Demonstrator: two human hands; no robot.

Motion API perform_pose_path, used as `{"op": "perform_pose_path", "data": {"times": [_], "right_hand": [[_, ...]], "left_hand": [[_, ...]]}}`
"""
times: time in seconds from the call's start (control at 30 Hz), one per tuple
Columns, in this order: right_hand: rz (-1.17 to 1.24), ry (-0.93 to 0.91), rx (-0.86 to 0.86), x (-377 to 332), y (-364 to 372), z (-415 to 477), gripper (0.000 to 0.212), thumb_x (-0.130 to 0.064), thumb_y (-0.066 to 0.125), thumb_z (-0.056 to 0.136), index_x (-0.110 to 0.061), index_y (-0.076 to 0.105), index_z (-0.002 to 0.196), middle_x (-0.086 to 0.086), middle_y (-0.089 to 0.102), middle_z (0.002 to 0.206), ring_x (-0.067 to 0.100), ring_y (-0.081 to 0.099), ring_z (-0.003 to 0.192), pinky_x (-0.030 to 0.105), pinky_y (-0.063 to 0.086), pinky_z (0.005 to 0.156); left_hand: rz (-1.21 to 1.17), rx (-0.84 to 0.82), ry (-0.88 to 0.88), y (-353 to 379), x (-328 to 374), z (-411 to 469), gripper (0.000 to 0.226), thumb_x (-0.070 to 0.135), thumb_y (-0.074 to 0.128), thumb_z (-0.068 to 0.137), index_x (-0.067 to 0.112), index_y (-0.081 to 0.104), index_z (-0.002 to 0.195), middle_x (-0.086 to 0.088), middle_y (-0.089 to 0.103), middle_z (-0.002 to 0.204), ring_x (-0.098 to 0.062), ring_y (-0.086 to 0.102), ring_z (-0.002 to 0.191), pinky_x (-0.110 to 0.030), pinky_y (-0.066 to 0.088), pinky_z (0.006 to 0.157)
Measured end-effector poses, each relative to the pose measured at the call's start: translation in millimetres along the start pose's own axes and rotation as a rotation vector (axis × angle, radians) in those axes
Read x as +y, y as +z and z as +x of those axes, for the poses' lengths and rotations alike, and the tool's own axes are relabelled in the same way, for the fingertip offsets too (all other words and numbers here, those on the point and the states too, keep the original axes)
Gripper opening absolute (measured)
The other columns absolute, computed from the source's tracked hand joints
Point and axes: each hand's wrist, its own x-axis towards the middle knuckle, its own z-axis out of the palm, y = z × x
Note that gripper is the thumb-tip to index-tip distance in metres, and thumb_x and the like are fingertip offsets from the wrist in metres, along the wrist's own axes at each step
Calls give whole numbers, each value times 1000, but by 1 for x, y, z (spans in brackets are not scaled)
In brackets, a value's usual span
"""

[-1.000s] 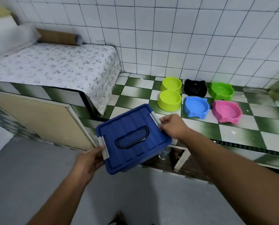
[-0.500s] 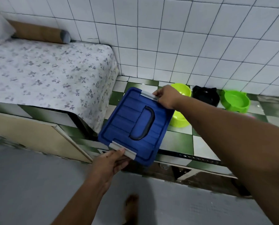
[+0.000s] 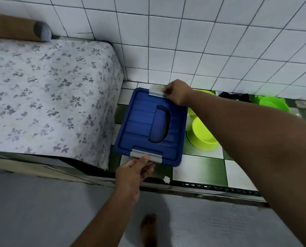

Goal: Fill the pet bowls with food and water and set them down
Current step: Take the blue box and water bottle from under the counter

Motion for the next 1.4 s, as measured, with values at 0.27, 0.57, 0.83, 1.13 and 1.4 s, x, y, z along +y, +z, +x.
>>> {"op": "perform_pose_path", "data": {"times": [0.27, 0.57, 0.83, 1.13, 1.4], "right_hand": [[-29, -15, -10, 0, 7, 43, 34, -1, 58, 91, -13, 72, 119, 8, 69, 123, 20, 62, 115, 15, 41, 93], [-9, -30, -18, 2, 10, 56, 35, 0, 57, 93, -15, 70, 122, 5, 67, 127, 19, 59, 120, 13, 38, 95], [-49, -82, 96, -2, 13, 28, 40, -7, 56, 93, -14, 61, 132, 9, 59, 136, 26, 54, 126, 26, 41, 104], [300, -46, 474, 57, 23, -129, 34, -20, 59, 96, -5, 61, 126, 10, 66, 126, 25, 59, 118, 21, 38, 94], [365, 61, 476, 139, 36, -290, 40, -30, 63, 95, -10, 60, 130, 8, 65, 125, 23, 61, 112, 32, 47, 96]], "left_hand": [[-55, -4, -16, 18, 10, 21, 22, 13, 75, 86, -5, 72, 99, -18, 77, 93, -22, 75, 80, -22, 60, 63], [-83, 16, -29, 26, 9, 26, 19, 12, 74, 88, -4, 71, 98, -19, 77, 93, -22, 75, 78, -23, 60, 61], [88, -144, -110, 29, 1, 18, 36, 25, 77, 83, 4, 71, 111, -15, 77, 107, -27, 74, 102, -31, 62, 79], [368, -187, 91, 81, -37, -40, 6, 24, 71, 95, 19, 70, 98, -5, 70, 99, -17, 68, 93, -30, 58, 89], [617, -182, 350, 96, -105, -98, 29, 26, 71, 94, 17, 64, 121, -2, 69, 111, -19, 66, 105, -39, 56, 97]]}}
